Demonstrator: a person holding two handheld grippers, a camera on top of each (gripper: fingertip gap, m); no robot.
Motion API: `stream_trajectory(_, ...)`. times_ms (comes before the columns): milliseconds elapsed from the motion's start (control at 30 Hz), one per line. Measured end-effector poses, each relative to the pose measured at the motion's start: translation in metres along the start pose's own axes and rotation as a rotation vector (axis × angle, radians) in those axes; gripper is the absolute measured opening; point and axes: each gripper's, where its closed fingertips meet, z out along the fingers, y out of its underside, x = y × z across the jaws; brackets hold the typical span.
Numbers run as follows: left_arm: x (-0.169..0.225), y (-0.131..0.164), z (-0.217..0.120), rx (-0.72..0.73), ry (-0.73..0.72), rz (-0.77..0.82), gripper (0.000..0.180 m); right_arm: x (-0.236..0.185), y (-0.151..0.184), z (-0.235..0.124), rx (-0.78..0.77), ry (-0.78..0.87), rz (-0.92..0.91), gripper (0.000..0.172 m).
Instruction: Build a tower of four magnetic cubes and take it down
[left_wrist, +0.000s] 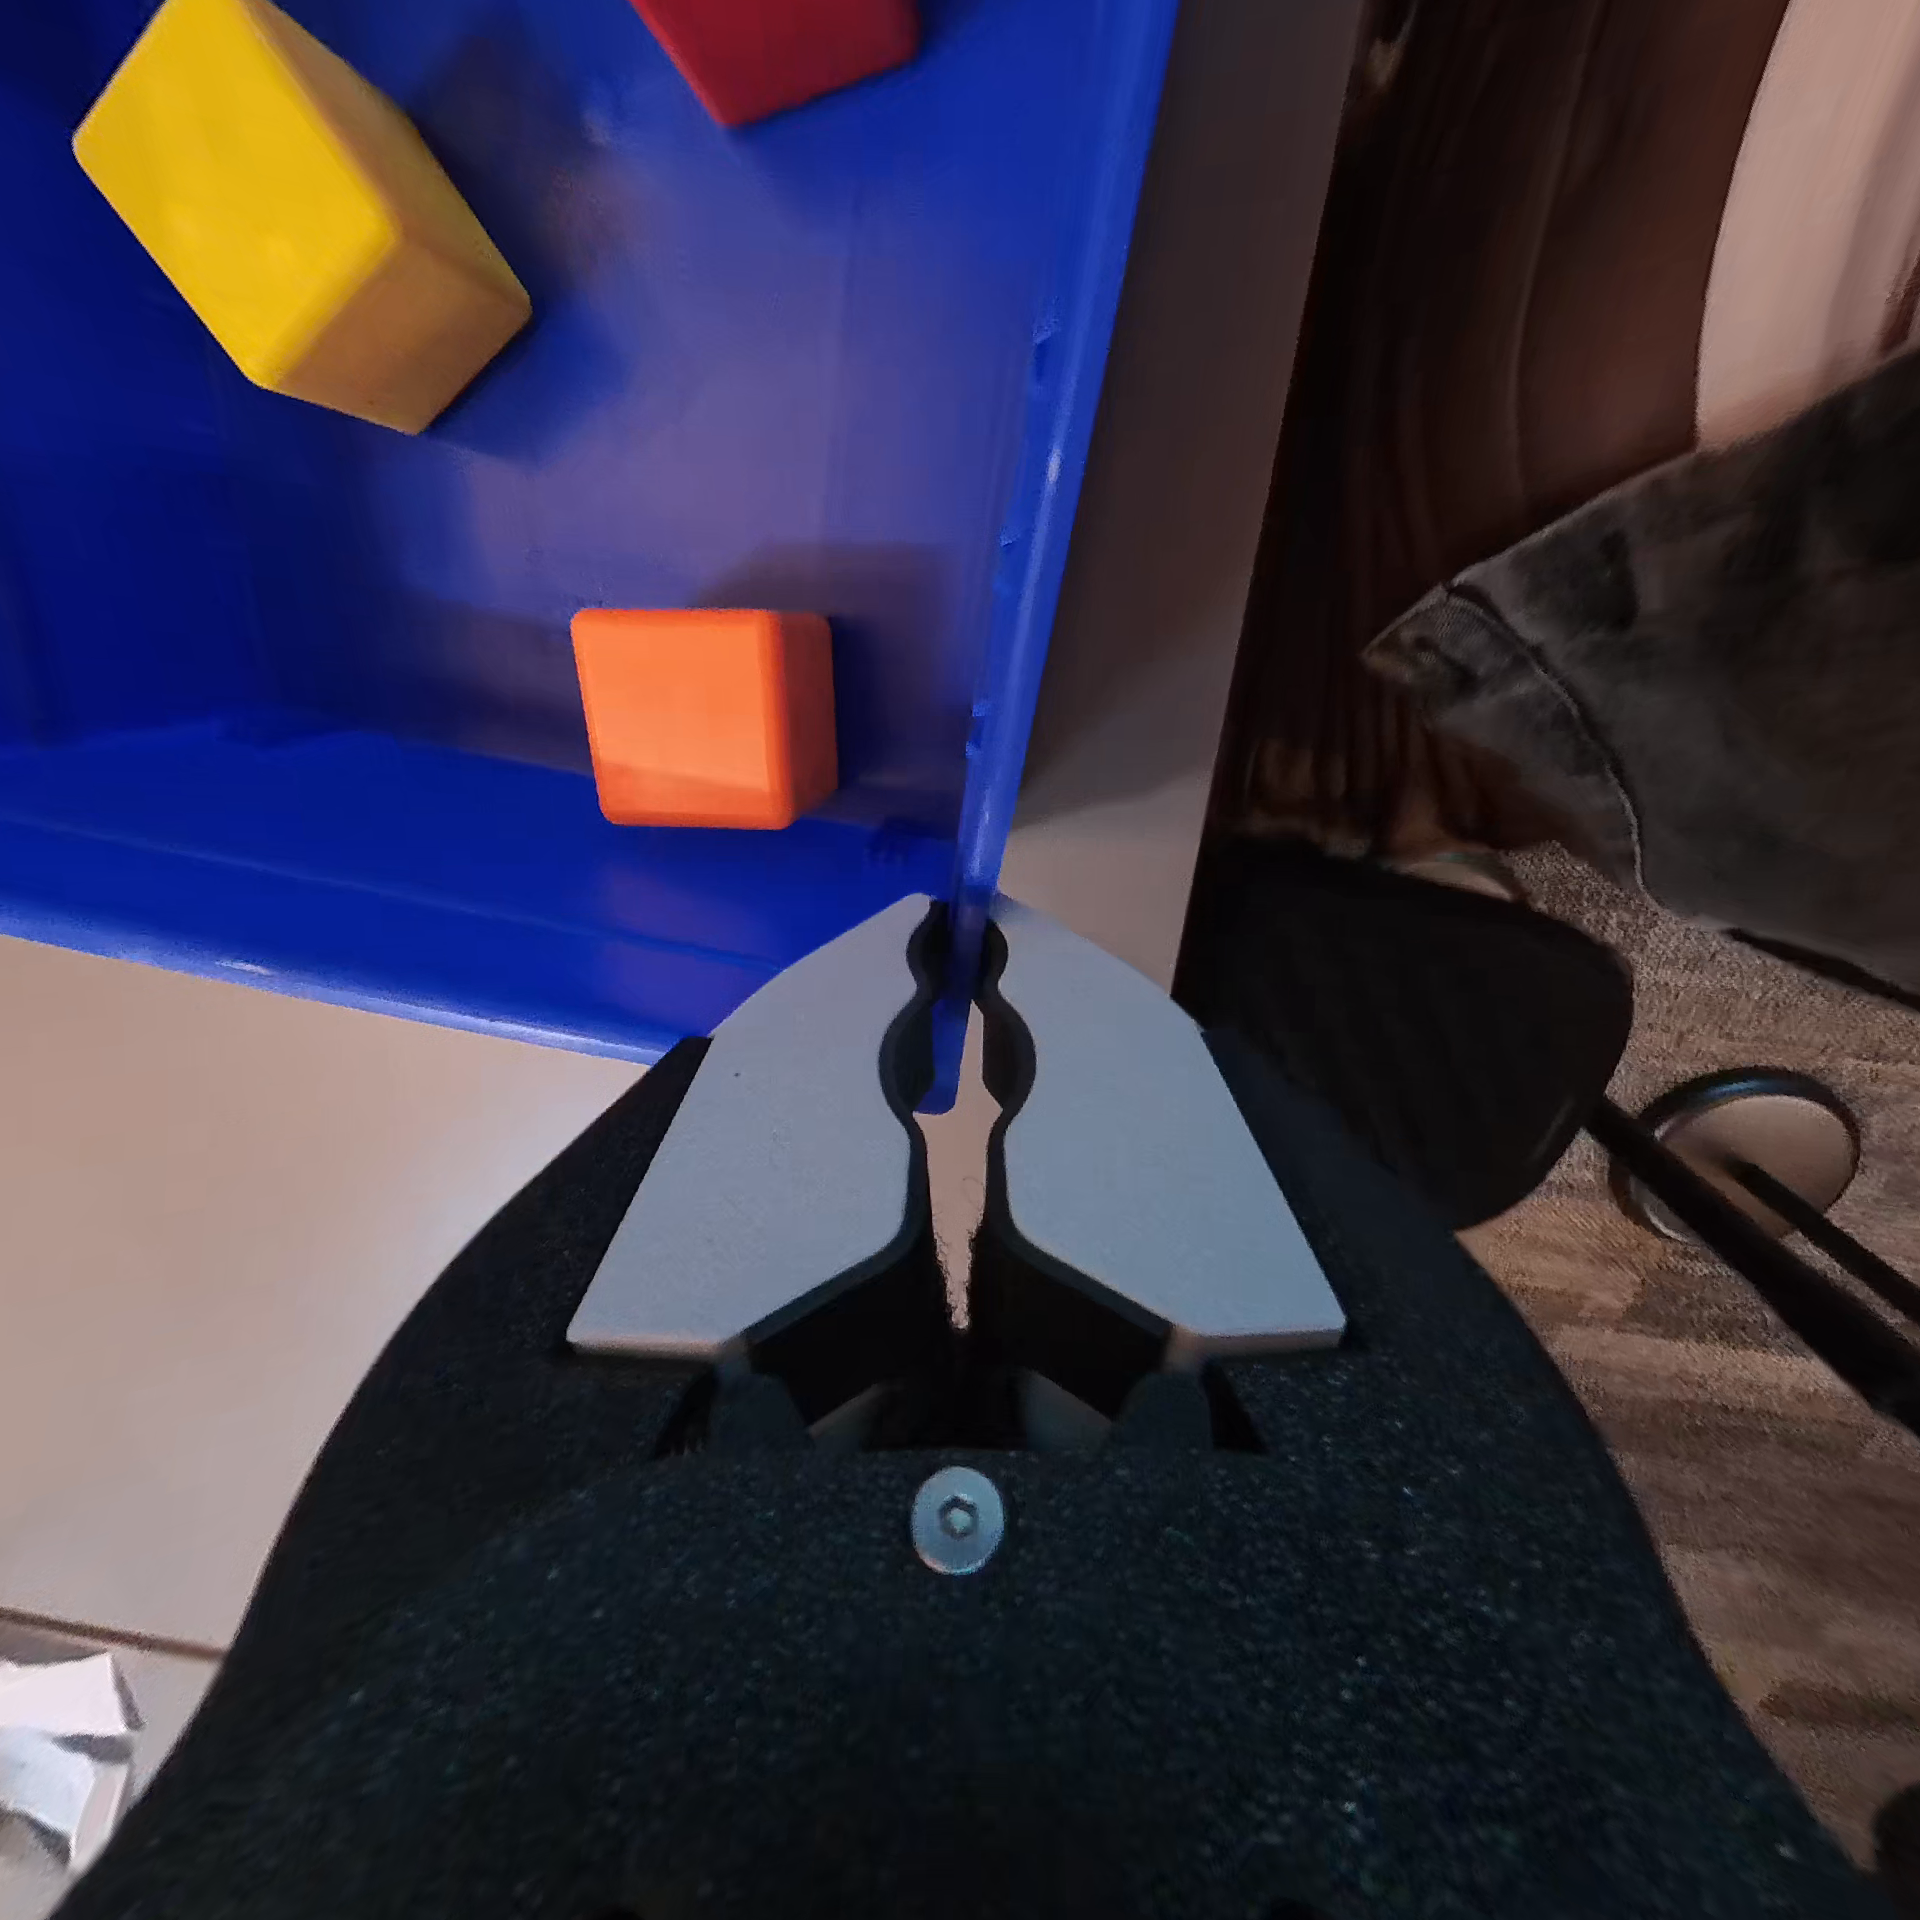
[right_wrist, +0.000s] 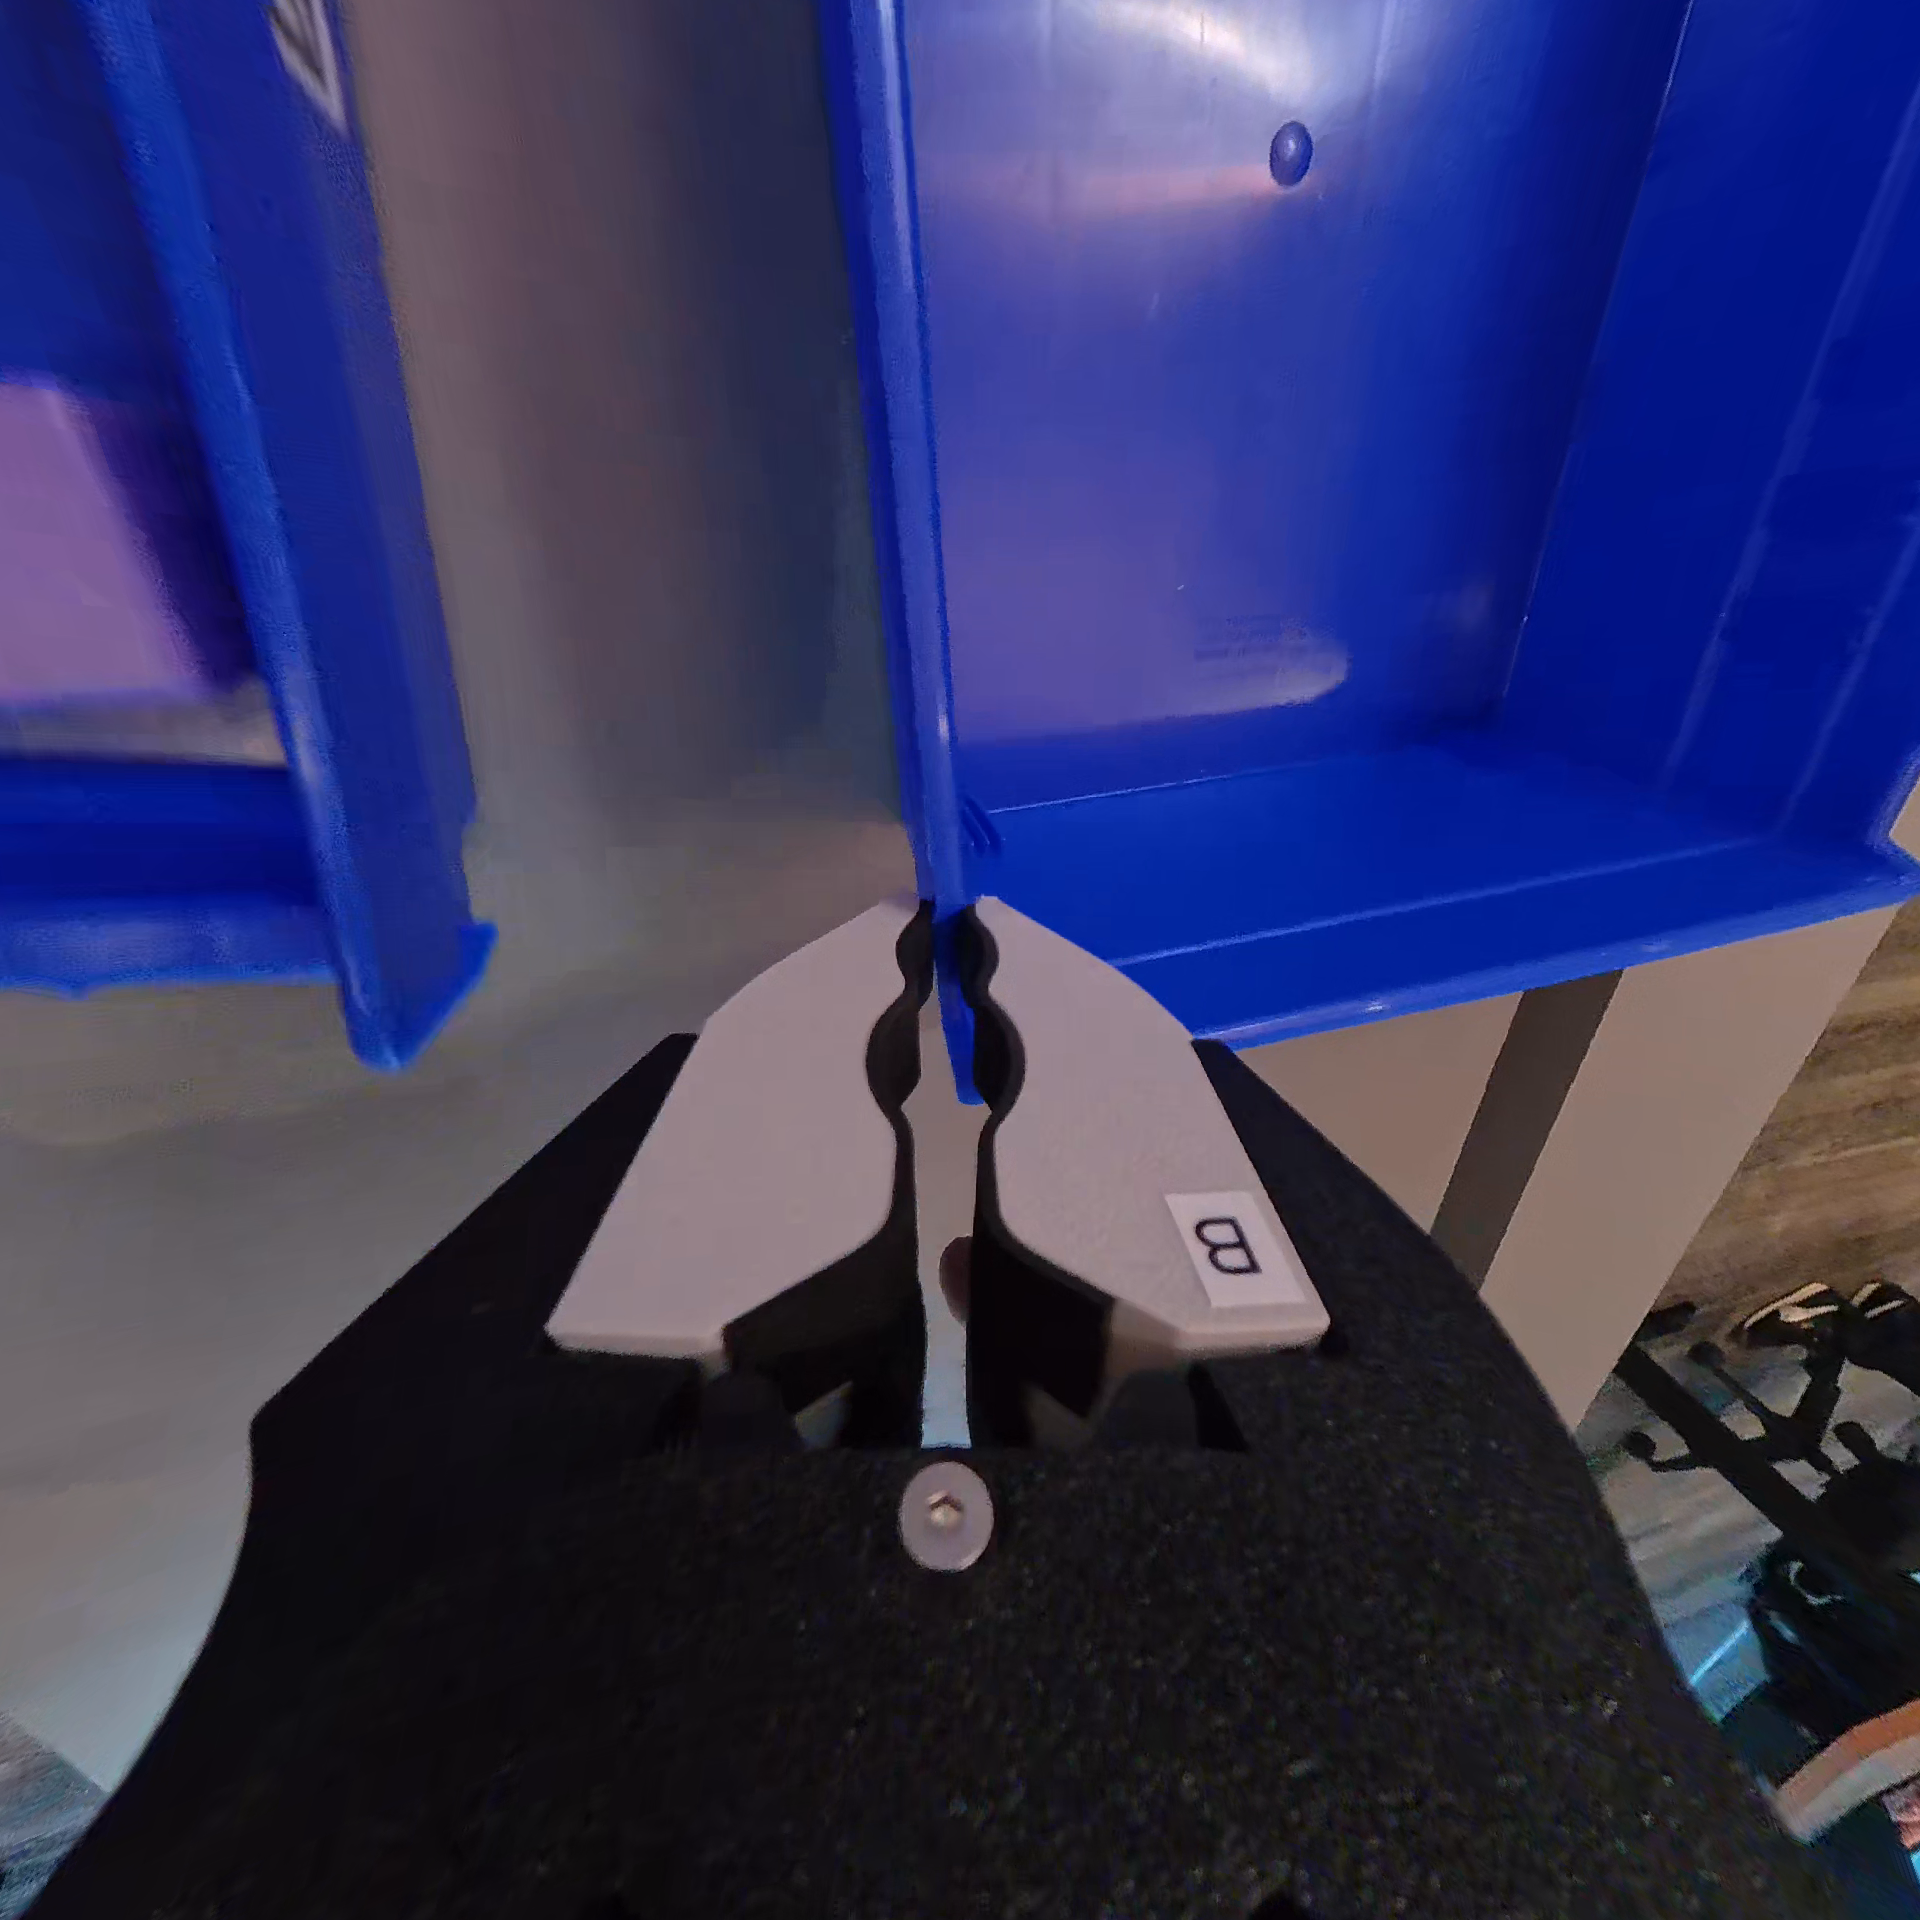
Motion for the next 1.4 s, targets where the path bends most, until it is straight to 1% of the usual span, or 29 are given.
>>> stream_trajectory(133,0.001,0.034,-0.007,-0.061,-0.011,0.023,0.003,-0.011,0.025,-0.005,-0.025,-0.003,0.005,0.004)
stream_trajectory(267,-0.007,0.071,-0.013,-0.115,-0.047,0.044,0.004,-0.031,0.050,-0.012,-0.033,-0.001,0.004,0.003)
stream_trajectory(433,-0.027,0.102,-0.016,-0.088,-0.082,0.051,0.006,-0.063,0.089,-0.024,-0.023,0.010,0.036,0.003)
stream_trajectory(567,-0.047,0.122,-0.017,-0.086,-0.103,0.109,0.006,-0.090,0.133,-0.034,-0.051,0.001,0.054,0.004)
stream_trajectory(700,-0.068,0.142,-0.017,-0.101,-0.118,0.228,0.006,-0.110,0.184,-0.044,-0.124,0.002,0.016,0.004)
stream_trajectory(767,-0.085,0.153,-0.016,-0.131,-0.153,0.308,0.007,-0.115,0.210,-0.047,-0.174,0.018,-0.017,0.004)
stream_trajectory(833,-0.107,0.162,-0.015,-0.191,-0.207,0.374,0.007,-0.112,0.235,-0.049,-0.227,0.062,-0.054,0.005)
stream_trajectory(933,-0.149,0.168,-0.012,-0.285,-0.314,0.452,0.008,-0.096,0.264,-0.049,-0.307,0.152,-0.091,0.006)
stream_trajectory(1000,-0.174,0.164,-0.009,-0.299,-0.370,0.492,0.008,-0.083,0.277,-0.047,-0.344,0.207,-0.111,0.007)
stream_trajectory(1133,-0.206,0.150,-0.002,-0.273,-0.396,0.533,0.010,-0.055,0.296,-0.044,-0.429,0.289,-0.207,0.008)
stream_trajectory(1233,-0.215,0.145,0.000,-0.263,-0.385,0.532,0.012,-0.051,0.303,-0.043,-0.466,0.267,-0.183,0.007)
stream_trajectory(1267,-0.212,0.146,0.001,-0.261,-0.367,0.515,0.019,-0.053,0.302,-0.044,-0.449,0.260,-0.163,0.007)
stream_trajectory(1300,-0.207,0.147,0.001,-0.254,-0.349,0.495,0.032,-0.055,0.300,-0.046,-0.420,0.264,-0.144,0.008)
stream_trajectory(1367,-0.198,0.148,0.001,-0.207,-0.348,0.453,0.064,-0.062,0.297,-0.053,-0.347,0.273,-0.086,0.020)
stream_trajectory(1400,-0.194,0.149,-0.001,-0.181,-0.352,0.409,0.080,-0.067,0.295,-0.057,-0.311,0.273,-0.034,0.030)
